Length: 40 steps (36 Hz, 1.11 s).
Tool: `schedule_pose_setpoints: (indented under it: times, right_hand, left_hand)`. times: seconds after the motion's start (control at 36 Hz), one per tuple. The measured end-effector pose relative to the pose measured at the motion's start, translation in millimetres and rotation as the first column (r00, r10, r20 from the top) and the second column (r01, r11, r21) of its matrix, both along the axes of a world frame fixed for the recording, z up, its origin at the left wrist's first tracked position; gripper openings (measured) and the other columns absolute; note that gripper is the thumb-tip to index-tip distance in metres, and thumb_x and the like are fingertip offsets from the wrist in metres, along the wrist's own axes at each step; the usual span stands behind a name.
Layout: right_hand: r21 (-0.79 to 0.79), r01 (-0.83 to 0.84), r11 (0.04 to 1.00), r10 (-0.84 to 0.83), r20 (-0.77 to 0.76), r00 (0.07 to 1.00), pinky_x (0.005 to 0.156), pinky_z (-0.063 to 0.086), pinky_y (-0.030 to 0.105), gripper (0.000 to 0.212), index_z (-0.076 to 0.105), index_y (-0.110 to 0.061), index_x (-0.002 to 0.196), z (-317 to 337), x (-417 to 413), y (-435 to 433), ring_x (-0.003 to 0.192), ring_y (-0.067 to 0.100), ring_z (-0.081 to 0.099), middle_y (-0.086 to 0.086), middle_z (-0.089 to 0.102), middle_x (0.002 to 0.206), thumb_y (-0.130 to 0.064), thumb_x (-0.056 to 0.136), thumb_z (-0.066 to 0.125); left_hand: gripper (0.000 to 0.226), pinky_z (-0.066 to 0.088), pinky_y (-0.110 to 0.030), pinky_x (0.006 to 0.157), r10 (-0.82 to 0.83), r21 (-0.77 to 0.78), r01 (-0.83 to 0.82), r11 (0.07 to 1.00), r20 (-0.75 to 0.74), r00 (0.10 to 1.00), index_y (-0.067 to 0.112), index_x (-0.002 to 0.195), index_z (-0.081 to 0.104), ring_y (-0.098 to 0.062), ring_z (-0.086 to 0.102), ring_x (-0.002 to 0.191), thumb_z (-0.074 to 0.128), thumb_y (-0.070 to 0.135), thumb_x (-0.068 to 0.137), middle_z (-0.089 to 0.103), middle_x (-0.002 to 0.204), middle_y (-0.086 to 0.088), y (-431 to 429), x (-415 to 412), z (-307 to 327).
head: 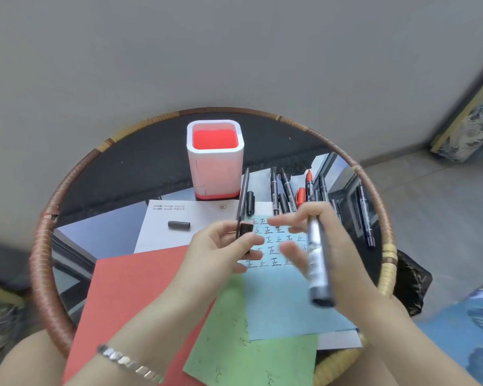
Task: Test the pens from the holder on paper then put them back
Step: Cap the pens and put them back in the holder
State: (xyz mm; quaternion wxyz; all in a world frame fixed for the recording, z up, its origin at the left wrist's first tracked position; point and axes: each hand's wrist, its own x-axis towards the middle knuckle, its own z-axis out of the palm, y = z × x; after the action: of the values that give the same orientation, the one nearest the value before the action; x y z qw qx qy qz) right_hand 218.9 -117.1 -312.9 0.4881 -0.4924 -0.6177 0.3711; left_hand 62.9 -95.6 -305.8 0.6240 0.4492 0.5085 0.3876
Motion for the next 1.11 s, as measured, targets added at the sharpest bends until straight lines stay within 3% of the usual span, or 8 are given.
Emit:
schedule_pose_setpoints:
  times: [0.08,0.19,0.28,0.5,0.69,0.81,0.94,1.11]
  right_hand:
    - [-0.067,0.142,0.988,-0.151,-0.156,0.976,0.068,0.049,0.022,0.055,0.049,-0.029,0.093,-2,6,1,0.070,0.013,0.062,-0.007,0.069,0.068,-0.077,0.067,0.048]
    - [-0.285,0.243,0.927,-0.340,-0.369,0.865,0.060,0.040,0.028,0.029,0.046,-0.015,0.073,0,7,-4,0.050,0.014,0.045,-0.004,0.048,0.046,-0.042,0.082,0.043]
    - [-0.361,0.221,0.906,-0.371,-0.426,0.825,0.057,0.039,0.029,0.030,0.047,-0.013,0.066,1,2,-6,0.044,0.012,0.044,-0.002,0.046,0.043,-0.027,0.093,0.047]
    - [-0.369,0.222,0.902,-0.367,-0.388,0.845,0.063,0.045,0.034,0.034,0.059,-0.010,0.071,-4,-8,-12,0.046,0.012,0.053,-0.002,0.059,0.055,-0.042,0.059,0.062]
    - [-0.334,0.194,0.923,-0.312,-0.349,0.884,0.061,0.048,0.030,0.032,0.059,-0.010,0.070,-1,-11,-14,0.047,0.014,0.055,0.003,0.060,0.055,-0.041,0.062,0.061]
    - [-0.322,0.142,0.936,-0.241,-0.295,0.925,0.053,0.047,0.023,0.028,0.068,-0.011,0.063,3,-12,-18,0.049,0.017,0.059,0.009,0.065,0.052,-0.039,0.064,0.065]
    - [-0.448,0.008,0.894,-0.225,-0.433,0.873,0.042,0.041,0.023,0.059,0.073,-0.008,0.062,13,-4,-18,0.045,0.021,0.054,0.017,0.064,0.052,-0.054,0.073,0.038]
    - [-0.397,0.063,0.916,-0.271,-0.493,0.827,0.037,0.034,0.022,0.041,0.067,-0.008,0.055,16,-7,-21,0.039,0.015,0.042,0.007,0.047,0.039,-0.032,0.081,0.046]
  left_hand:
    - [0.014,0.040,-0.017,0.051,0.048,0.038,-0.046,0.998,-0.045,0.998,0.015,0.094,0.060,-0.006,0.067,0.064,0.066,0.014,0.081,0.075,0.081,0.002,-5,-7,-5]
    - [0.012,0.038,-0.012,0.048,0.048,0.067,-0.045,0.997,-0.040,0.998,0.013,0.091,0.061,-0.004,0.065,0.061,0.066,0.011,0.080,0.074,0.081,-0.001,-13,-14,-9]
    - [0.009,0.039,-0.010,0.049,0.029,0.082,-0.026,0.996,-0.039,0.999,0.015,0.086,0.065,-0.003,0.064,0.061,0.065,0.009,0.080,0.074,0.080,-0.001,-17,-16,-10]
    - [0.012,0.041,-0.007,0.052,-0.014,0.141,0.019,0.990,-0.032,0.999,0.017,0.083,0.070,-0.001,0.062,0.061,0.066,0.006,0.080,0.072,0.072,0.007,-20,-19,-7]
    - [0.015,0.042,-0.007,0.057,-0.046,0.171,0.056,0.984,-0.061,0.997,0.018,0.085,0.071,0.000,0.059,0.062,0.068,0.005,0.077,0.070,0.068,0.011,-22,-16,-8]
    - [0.017,0.048,-0.026,0.074,-0.102,0.237,0.129,0.963,-0.123,0.987,0.024,0.081,0.073,-0.016,0.063,0.076,0.070,0.007,0.076,0.073,0.081,0.003,-21,-12,-9]
    - [0.012,0.043,-0.023,0.063,-0.168,0.352,0.236,0.906,-0.213,0.962,0.034,0.087,0.066,-0.013,0.054,0.068,0.069,0.028,0.077,0.066,0.076,0.006,-21,-13,-6]
    - [0.017,0.030,-0.021,0.051,-0.211,0.489,0.347,0.800,-0.312,0.926,0.035,0.085,0.046,-0.010,0.035,0.053,0.047,0.051,0.080,0.046,0.065,0.004,-29,-10,-5]
